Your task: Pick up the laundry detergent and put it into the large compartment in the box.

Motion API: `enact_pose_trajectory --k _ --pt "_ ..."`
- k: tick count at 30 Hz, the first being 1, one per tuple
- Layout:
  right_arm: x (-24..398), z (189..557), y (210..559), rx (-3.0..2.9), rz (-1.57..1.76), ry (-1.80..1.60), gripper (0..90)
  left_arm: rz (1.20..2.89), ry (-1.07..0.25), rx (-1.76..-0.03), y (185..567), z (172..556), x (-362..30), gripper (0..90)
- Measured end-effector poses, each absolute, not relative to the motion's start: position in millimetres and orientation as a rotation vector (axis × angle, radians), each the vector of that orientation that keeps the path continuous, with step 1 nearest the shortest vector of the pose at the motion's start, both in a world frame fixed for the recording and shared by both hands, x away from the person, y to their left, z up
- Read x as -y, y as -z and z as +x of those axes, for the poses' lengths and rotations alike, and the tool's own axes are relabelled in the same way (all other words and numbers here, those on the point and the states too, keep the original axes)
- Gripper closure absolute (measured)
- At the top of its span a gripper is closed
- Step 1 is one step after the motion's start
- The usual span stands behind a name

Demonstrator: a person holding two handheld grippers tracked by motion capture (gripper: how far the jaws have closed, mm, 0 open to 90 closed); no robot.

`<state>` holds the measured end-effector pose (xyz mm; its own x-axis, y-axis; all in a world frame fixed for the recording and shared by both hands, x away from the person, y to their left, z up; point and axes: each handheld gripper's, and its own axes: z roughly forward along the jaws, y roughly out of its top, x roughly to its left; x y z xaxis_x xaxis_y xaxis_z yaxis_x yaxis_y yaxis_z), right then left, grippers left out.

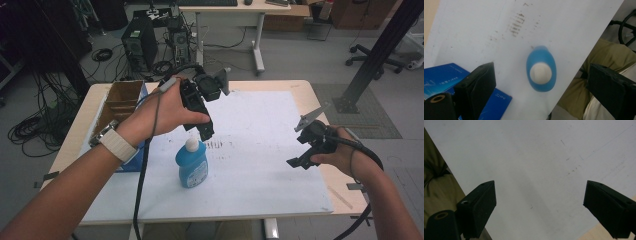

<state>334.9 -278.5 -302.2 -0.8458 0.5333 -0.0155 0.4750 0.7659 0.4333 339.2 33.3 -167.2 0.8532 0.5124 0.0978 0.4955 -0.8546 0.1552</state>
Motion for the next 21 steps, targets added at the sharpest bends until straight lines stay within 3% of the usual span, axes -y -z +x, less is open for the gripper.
enact_pose_trajectory --k 21 --pt "276 336 303 -2.827 0.799 -0.639 11.1 2.854 -0.191 -0.953 174 343 -44 9.1"
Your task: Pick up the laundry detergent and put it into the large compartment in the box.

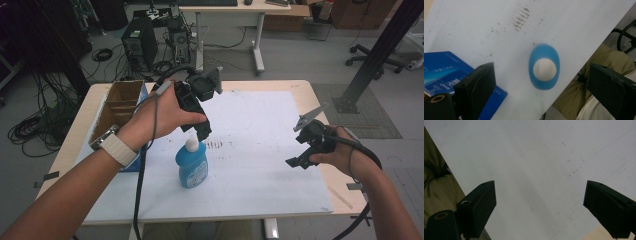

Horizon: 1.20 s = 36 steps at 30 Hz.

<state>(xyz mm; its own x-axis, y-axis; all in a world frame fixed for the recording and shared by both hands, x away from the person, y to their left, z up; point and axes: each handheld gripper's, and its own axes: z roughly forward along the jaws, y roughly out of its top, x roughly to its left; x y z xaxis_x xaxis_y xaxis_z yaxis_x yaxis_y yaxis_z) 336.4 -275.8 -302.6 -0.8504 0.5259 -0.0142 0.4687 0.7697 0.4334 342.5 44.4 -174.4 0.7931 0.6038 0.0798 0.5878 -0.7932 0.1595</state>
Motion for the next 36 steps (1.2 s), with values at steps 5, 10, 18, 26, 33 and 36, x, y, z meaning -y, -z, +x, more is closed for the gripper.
enact_pose_trajectory --k 5,10,18,26,33,36 --pt "275 337 302 -2.826 0.798 -0.640 11.1 2.849 -0.170 -0.960 177 343 -46 9.3" --pt "275 337 302 -2.826 0.798 -0.642 11.1 2.844 -0.153 -0.968 181 344 -47 9.4" --pt "275 338 299 -2.823 0.792 -0.646 11.1 2.851 -0.131 -0.964 186 344 -46 9.8" --pt "275 337 302 -2.830 0.795 -0.640 11.1 2.849 -0.123 -0.983 191 344 -47 9.8" --pt "273 337 304 -2.830 0.794 -0.641 11.1 2.838 -0.115 -1.003 197 344 -51 9.7" --pt "272 338 304 -2.832 0.791 -0.642 11.1 2.837 -0.113 -1.007 198 344 -51 9.7"
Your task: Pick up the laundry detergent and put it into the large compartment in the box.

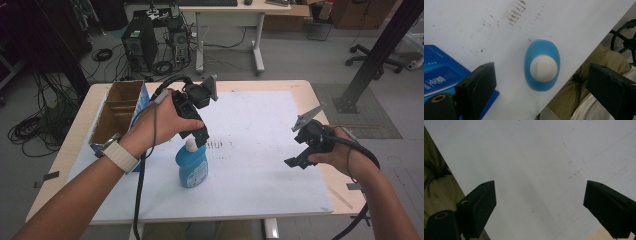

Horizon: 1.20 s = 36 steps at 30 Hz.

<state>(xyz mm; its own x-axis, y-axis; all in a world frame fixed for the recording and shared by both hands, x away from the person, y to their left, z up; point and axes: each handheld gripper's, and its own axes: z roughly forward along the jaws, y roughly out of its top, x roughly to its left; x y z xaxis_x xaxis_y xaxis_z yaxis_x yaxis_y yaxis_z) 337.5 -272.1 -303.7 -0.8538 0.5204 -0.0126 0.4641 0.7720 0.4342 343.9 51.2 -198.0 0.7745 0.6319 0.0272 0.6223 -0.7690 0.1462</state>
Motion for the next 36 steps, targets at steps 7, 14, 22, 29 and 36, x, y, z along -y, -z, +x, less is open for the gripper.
enact_pose_trajectory --k 7,14,22,29,36 --pt "270 338 304 -2.836 0.787 -0.638 11.1 2.837 -0.110 -1.035 204 345 -55 9.7" --pt "269 339 304 -2.836 0.787 -0.637 11.1 2.822 -0.098 -1.052 211 345 -58 9.3" --pt "268 339 305 -2.840 0.784 -0.636 11.1 2.820 -0.081 -1.040 220 346 -56 8.9" --pt "268 339 307 -2.844 0.783 -0.630 11.1 2.829 -0.069 -1.023 229 347 -55 8.9" --pt "268 340 306 -2.845 0.780 -0.631 11.1 2.826 -0.061 -1.036 237 348 -56 9.0"
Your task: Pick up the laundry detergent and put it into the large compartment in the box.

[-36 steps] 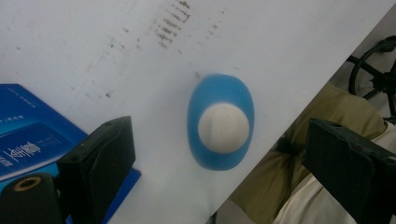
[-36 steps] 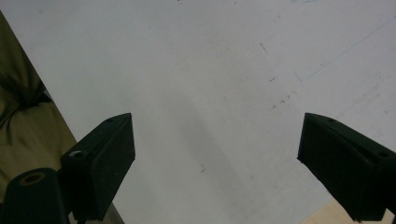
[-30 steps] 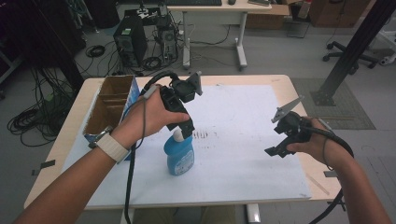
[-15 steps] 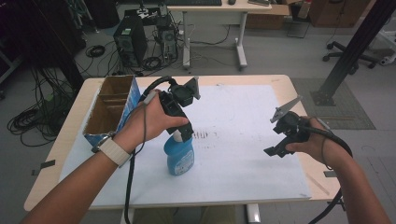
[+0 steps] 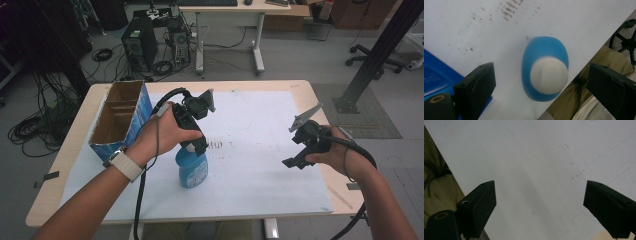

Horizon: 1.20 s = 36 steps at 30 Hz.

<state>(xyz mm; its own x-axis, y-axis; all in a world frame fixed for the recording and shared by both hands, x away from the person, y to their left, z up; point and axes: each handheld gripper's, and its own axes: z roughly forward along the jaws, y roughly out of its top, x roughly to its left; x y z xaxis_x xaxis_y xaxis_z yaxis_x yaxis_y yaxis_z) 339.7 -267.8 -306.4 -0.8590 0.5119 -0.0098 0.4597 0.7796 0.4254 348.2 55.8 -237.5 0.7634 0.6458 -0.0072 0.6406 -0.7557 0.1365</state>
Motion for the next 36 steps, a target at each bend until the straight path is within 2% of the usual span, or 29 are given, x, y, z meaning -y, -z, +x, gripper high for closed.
enact_pose_trajectory --k 22,36 --pt "265 341 308 -2.848 0.774 -0.636 11.1 2.828 -0.023 -1.023 259 348 -55 9.0" --pt "267 340 309 -2.849 0.778 -0.633 11.1 2.833 -0.048 -1.024 269 349 -52 9.3"
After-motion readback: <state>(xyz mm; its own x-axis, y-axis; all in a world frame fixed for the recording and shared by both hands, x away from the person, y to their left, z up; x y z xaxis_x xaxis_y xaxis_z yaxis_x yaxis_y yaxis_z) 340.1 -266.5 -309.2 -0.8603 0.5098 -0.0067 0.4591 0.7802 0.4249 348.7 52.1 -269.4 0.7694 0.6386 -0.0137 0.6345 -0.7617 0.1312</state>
